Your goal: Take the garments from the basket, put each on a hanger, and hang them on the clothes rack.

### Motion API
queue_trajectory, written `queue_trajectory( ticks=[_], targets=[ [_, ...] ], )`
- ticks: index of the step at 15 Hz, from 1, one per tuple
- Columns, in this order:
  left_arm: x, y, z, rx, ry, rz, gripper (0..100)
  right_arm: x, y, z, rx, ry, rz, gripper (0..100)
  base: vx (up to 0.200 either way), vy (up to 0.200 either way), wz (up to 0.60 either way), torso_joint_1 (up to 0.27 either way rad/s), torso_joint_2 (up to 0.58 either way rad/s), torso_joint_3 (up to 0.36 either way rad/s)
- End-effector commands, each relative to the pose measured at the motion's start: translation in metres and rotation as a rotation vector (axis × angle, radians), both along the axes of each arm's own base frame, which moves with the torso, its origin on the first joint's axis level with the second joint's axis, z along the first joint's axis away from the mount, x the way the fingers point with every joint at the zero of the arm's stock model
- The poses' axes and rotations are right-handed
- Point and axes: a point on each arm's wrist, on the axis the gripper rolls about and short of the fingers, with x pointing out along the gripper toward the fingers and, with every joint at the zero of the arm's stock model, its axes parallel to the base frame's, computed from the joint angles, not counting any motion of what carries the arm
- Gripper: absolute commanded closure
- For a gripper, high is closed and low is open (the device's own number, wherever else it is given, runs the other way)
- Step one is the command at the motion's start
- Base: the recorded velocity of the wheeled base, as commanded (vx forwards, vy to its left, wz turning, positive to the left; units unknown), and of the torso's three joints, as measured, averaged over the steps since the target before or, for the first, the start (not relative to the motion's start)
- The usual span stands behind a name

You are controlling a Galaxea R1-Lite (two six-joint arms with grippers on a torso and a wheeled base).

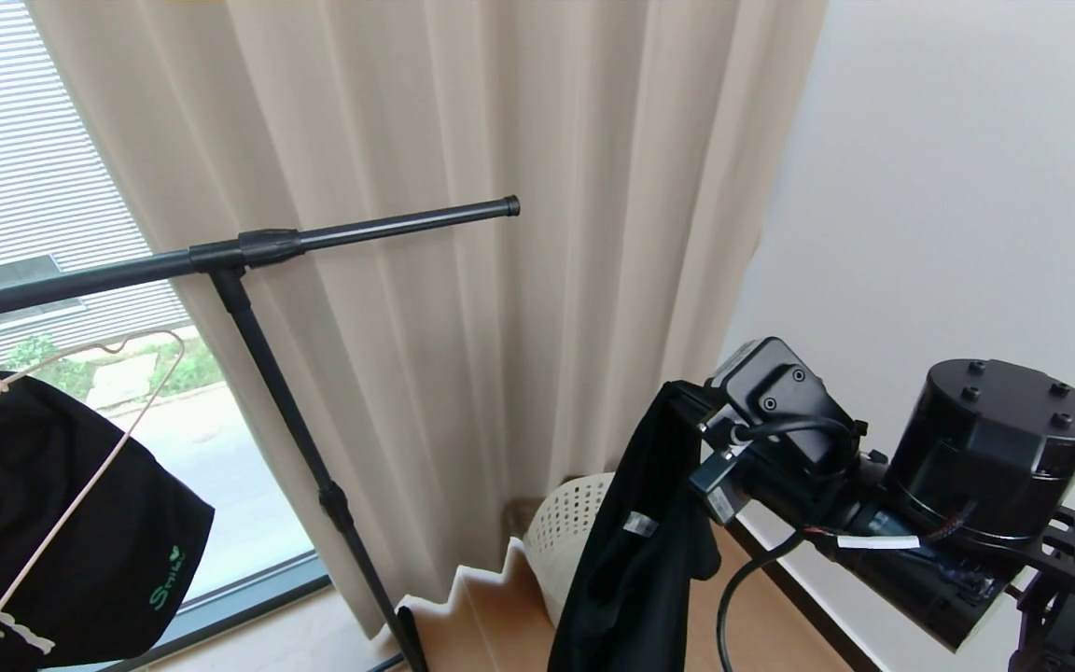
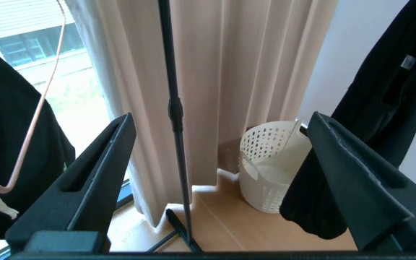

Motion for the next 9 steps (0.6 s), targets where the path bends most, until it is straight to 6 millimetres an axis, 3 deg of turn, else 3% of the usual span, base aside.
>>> queue_trajectory(
  ticks=[1,5,9],
  targets=[
    [0.0001,0.0,0.0,-0.001,0.001,0.001,0,-0.0013,-0.0011,-0.0006,-0.006,-0.001,0.0,100,0.0,0.0,0.0,0.168,-0.37,-0.203],
    [0.0001,0.0,0.0,0.001,0.001,0.001,0,-0.0012,-0.0009,0.002,-0.003,-0.039,0.004,100,0.0,0.0,0.0,0.022,-0.04,-0.024],
    [0.0001,0.0001,0.0005,0.028,-0.009,0.005,0,-0.0029,-0.0025,0.0014,-0.009,-0.045,0.005,100,0.0,0.0,0.6,0.005,0.0,0.001]
  ],
)
